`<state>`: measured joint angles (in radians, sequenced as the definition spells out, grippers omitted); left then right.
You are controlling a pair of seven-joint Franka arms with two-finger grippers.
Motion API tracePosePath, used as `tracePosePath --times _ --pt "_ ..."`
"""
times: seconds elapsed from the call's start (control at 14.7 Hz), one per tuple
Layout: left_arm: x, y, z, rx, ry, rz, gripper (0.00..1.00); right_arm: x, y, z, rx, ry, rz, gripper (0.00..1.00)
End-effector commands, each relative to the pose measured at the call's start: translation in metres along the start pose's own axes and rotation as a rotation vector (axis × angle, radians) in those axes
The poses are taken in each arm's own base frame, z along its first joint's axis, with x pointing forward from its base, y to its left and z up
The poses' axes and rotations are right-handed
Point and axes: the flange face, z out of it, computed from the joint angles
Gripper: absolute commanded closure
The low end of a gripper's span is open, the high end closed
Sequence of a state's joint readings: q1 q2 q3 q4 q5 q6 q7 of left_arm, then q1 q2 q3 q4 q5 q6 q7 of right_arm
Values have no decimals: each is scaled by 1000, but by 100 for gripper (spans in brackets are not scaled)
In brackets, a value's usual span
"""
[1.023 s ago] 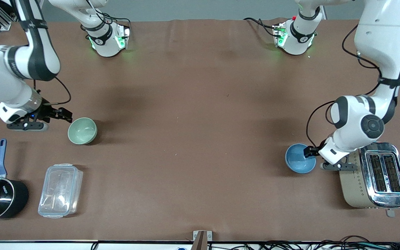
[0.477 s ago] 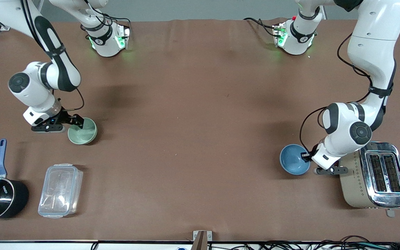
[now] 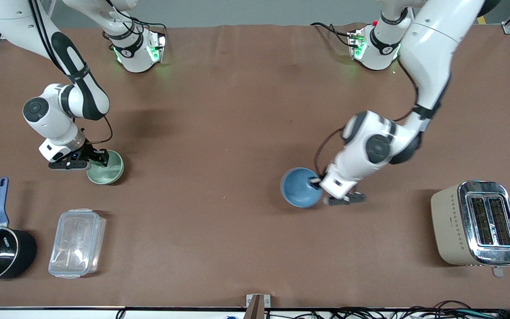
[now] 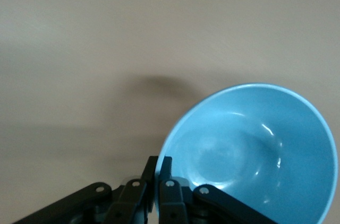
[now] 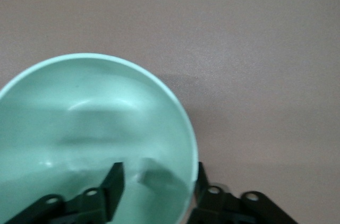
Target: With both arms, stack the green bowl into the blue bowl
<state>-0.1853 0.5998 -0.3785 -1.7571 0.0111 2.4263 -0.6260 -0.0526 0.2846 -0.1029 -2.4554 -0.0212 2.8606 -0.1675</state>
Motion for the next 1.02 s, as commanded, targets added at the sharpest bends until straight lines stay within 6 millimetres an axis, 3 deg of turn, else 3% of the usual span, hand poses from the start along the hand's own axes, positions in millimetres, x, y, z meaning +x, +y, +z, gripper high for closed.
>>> tracePosePath --times 0.0,0.07,0.2,0.34,0.48,0.55,0.61,0.68,0.82,0.95 --pt "-43 70 26 14 -15 -13 99 -4 4 -7 -3 9 -2 90" --pt "-58 88 41 15 -29 -8 99 -4 4 -8 -3 9 6 100" --pt "-79 120 58 5 -42 16 99 -5 9 -8 3 -18 36 100" --pt "-88 131 69 3 -49 21 96 3 7 -28 10 -31 64 100" --pt "-86 132 81 -31 -28 14 79 14 -4 -53 18 -39 79 100" --pt "-86 134 83 -46 -16 17 44 22 -16 -65 22 -55 104 100" --pt "-87 137 79 -52 -7 21 0 32 -37 -80 27 -82 135 100" --pt "-83 137 71 -58 2 14 0 41 -64 -94 29 -112 162 100" --pt "-59 129 31 -61 64 0 0 56 -121 -120 26 -162 245 100" --pt "-23 103 -42 13 165 12 0 65 -192 -149 36 -184 313 100"
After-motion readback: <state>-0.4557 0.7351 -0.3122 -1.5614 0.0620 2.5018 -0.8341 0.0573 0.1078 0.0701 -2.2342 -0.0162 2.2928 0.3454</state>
